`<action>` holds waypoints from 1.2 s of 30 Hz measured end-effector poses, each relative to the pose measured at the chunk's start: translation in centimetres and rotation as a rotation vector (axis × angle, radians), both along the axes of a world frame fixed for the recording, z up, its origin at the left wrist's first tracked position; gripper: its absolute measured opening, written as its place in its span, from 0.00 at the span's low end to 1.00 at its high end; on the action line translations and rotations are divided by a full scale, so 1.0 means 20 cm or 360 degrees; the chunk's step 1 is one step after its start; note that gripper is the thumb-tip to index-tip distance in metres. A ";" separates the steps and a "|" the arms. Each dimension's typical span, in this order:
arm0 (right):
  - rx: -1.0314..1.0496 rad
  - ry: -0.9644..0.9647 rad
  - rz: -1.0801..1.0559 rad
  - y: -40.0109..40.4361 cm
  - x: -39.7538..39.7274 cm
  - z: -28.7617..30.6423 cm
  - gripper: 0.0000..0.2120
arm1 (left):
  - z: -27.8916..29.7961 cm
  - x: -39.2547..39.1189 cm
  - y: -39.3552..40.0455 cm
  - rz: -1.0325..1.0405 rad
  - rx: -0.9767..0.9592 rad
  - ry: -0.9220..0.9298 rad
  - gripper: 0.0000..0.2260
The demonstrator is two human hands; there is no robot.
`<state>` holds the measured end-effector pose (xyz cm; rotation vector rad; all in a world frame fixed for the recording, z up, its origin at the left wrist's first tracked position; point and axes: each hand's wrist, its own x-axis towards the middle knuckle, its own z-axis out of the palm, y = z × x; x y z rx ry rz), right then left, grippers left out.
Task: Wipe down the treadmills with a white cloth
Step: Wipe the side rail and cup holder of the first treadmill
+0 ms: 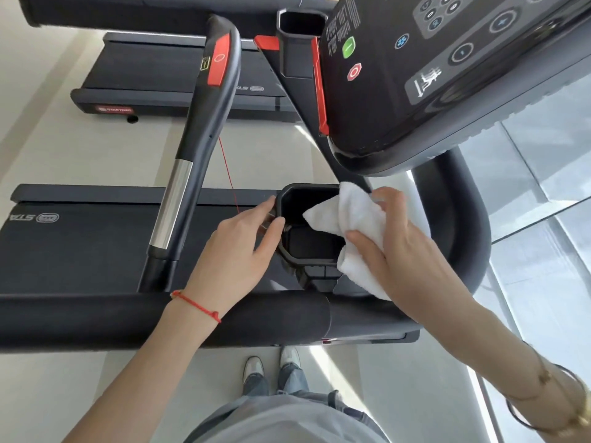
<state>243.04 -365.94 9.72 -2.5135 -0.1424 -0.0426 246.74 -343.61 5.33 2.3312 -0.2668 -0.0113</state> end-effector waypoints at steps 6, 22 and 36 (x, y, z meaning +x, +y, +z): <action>-0.0334 -0.0108 0.0448 0.07 0.01 0.06 0.19 | 0.02 -0.02 0.05 0.0065 -0.0076 -0.0026 0.20; -0.0565 -0.0256 0.0946 -0.03 0.11 -0.03 0.17 | 0.00 -0.03 0.05 0.0070 -0.0184 0.0032 0.17; -0.0051 -0.0255 0.0016 -0.05 -0.03 -0.13 0.11 | 0.00 -0.02 0.01 0.0062 -0.0057 -0.0048 0.21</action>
